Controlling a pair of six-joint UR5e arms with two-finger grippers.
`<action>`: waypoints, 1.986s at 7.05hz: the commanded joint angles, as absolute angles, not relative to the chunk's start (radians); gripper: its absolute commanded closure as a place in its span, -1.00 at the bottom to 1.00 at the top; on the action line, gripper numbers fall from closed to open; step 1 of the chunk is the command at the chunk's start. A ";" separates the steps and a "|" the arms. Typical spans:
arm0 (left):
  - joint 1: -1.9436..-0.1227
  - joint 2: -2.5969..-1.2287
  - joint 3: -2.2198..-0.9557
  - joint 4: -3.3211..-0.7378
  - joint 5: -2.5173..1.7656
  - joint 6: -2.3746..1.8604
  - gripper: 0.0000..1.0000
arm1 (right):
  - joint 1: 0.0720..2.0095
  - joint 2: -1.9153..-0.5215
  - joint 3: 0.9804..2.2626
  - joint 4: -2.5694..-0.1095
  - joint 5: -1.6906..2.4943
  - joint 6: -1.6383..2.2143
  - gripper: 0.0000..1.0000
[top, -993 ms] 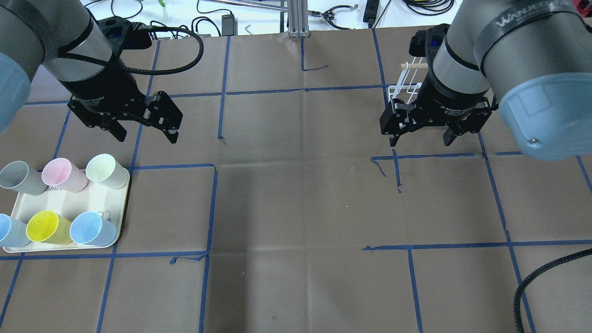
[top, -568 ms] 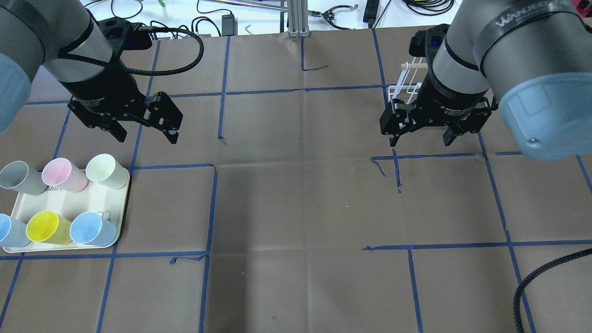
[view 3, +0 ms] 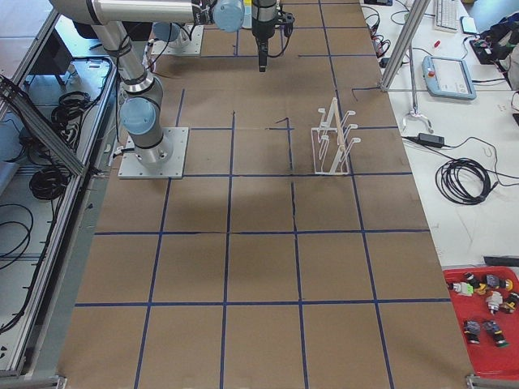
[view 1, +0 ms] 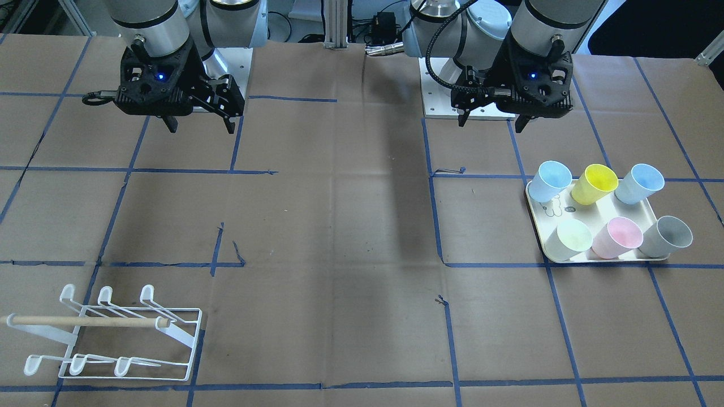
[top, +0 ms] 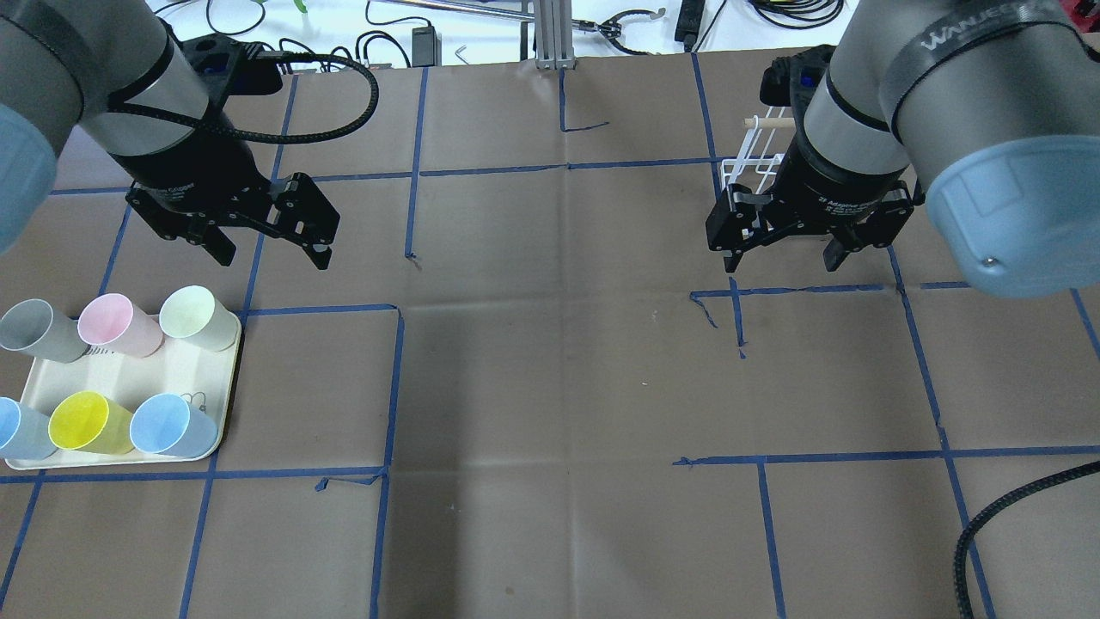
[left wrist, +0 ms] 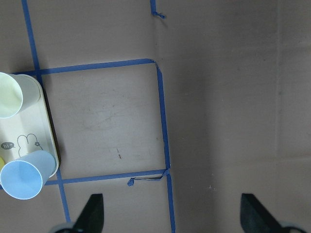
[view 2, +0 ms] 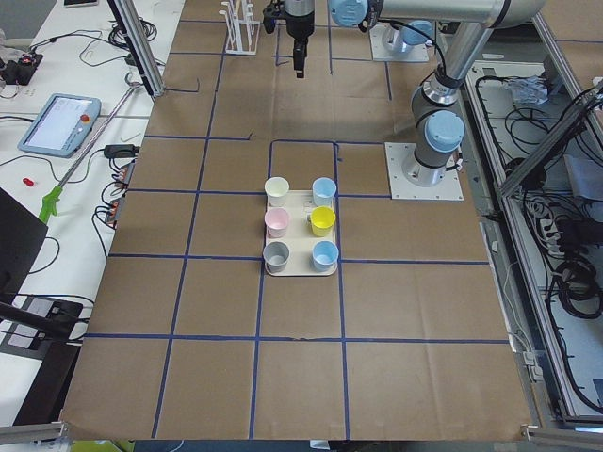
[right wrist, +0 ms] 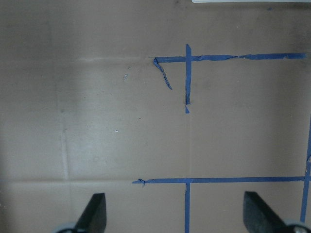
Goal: Transfer IKEA cup to right arm and place on rack
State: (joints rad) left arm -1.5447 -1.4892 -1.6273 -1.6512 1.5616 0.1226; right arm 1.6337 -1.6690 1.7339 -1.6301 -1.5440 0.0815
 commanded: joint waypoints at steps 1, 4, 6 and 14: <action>-1.543 -1.489 -1.624 -1.644 1.565 0.123 -0.99 | 1.634 -1.667 1.735 -1.632 -1.546 0.080 -1.00; -1.511 -1.493 -1.634 -1.617 1.562 0.127 -0.98 | 1.634 -1.667 1.735 -1.631 -1.546 0.081 -1.00; -1.398 -1.493 -1.641 -1.612 1.562 0.208 -0.98 | 1.634 -1.667 1.735 -1.632 -1.540 0.081 -1.00; -1.089 -1.523 -1.765 -1.402 1.583 0.597 -0.98 | 1.638 -1.686 1.877 -1.964 -1.536 0.097 -1.00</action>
